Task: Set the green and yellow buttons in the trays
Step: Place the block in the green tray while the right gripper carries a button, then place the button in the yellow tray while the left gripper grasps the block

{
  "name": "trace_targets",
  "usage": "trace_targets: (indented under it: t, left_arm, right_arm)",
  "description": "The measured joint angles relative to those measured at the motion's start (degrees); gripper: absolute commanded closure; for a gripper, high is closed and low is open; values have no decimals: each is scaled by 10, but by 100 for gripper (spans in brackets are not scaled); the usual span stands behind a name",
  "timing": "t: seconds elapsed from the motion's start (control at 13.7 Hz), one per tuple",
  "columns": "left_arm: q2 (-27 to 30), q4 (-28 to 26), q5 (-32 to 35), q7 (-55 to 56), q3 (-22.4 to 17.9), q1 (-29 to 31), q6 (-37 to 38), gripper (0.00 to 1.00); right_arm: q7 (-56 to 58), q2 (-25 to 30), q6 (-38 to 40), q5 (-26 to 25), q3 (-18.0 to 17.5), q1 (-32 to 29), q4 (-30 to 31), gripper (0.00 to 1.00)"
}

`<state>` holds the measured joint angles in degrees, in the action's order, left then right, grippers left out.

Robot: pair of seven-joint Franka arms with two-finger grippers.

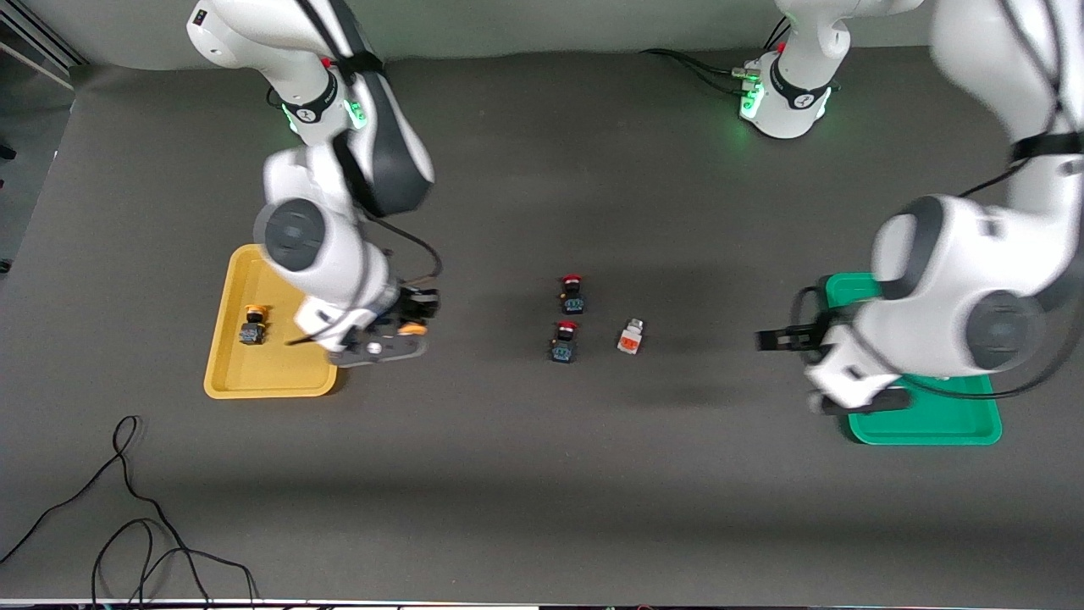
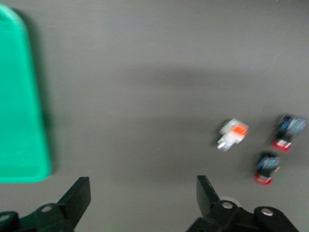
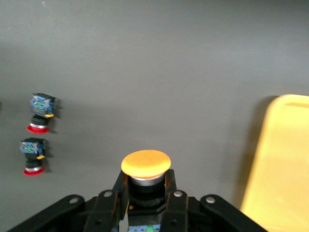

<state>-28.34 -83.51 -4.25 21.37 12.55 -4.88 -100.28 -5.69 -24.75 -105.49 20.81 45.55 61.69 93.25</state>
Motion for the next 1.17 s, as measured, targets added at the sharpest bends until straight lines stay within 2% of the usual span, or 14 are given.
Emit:
trace_targets:
  t: [0.15,0.37,0.51,0.66,0.8,0.95,1.17]
  left_arm:
    - [-32,0,0,44,0,-49,-49,1]
    - [-78,-1,1,80,-1,-97,-110,1]
    - [-104,-3,13,79,-1,-113,-145,1]
    - [-122,-19,65,67,-1,-130,-192,1]
    - [-130,-38,87,4,-1,-141,-223,1]
    - [-133,-48,89,-71,-3,-143,-230,1]
    - [-134,-58,89,-116,-2,-143,-231,1]
  right_arm:
    - [56,24,23,-17,52,-1,18,74]
    - [189,46,30,-31,152,-8,65,74]
    - [234,57,28,-31,185,-20,97,76]
    - [240,59,-24,-29,185,-23,141,76]
    - [251,52,-118,-4,175,-20,212,76]
    - [287,25,-184,52,162,-19,273,76]
    - [342,-49,-198,137,155,-19,290,76]
